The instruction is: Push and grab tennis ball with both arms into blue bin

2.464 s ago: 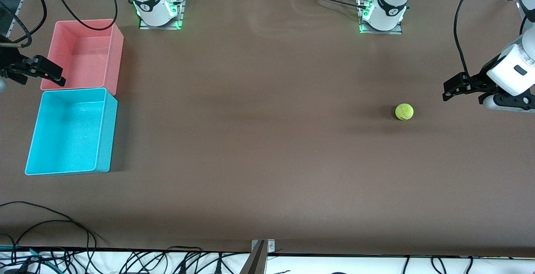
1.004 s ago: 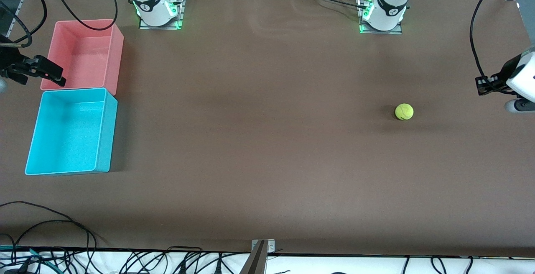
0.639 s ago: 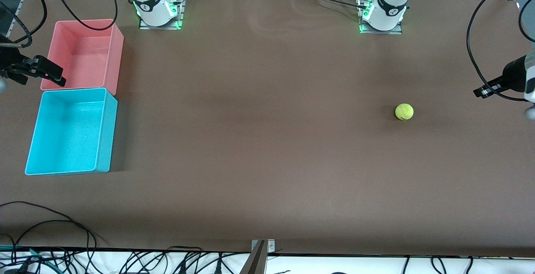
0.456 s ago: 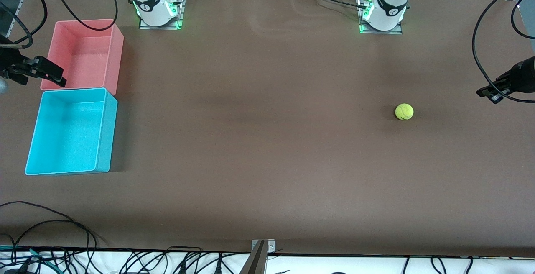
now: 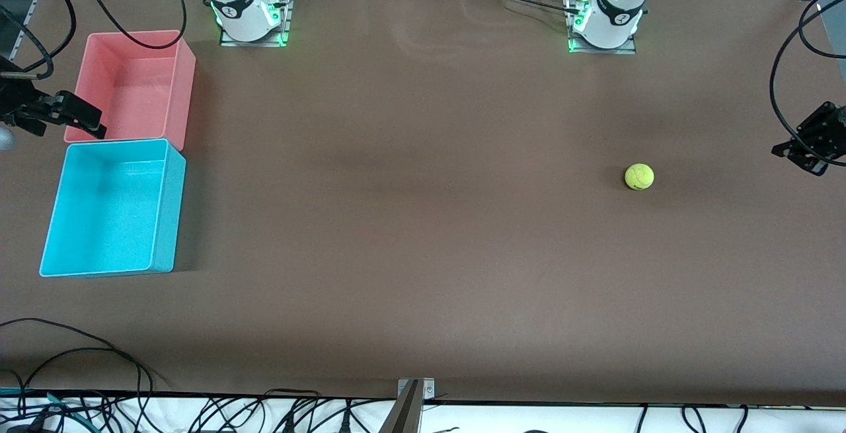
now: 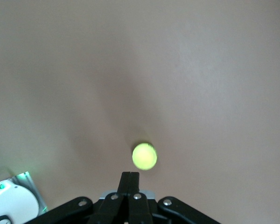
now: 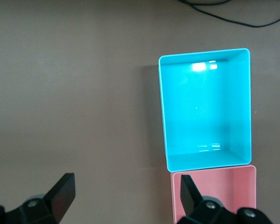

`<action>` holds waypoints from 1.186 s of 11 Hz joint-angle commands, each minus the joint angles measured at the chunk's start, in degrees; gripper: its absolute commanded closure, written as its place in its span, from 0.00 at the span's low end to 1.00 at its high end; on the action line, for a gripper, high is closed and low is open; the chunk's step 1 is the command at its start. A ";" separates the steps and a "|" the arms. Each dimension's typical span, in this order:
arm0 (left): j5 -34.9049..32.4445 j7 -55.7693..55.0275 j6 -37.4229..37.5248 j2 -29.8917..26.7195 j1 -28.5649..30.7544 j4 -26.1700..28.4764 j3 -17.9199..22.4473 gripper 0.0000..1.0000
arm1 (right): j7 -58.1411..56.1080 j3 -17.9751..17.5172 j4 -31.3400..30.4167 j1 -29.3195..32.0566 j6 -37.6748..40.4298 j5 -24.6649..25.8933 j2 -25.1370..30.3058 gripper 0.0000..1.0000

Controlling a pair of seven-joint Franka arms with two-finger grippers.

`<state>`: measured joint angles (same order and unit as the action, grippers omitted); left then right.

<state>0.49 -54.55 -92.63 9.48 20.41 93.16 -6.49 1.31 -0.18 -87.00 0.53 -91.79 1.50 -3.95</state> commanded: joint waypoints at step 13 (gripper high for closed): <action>-1.38 -13.46 -34.60 -0.95 10.34 30.75 -4.76 1.00 | 0.01 -0.17 1.31 0.18 0.21 -0.62 -0.53 0.00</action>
<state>-2.25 -65.05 -122.27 7.65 28.66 121.93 -10.83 1.31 -0.19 -86.98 0.52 -91.85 1.49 -3.98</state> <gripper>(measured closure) 0.991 0.000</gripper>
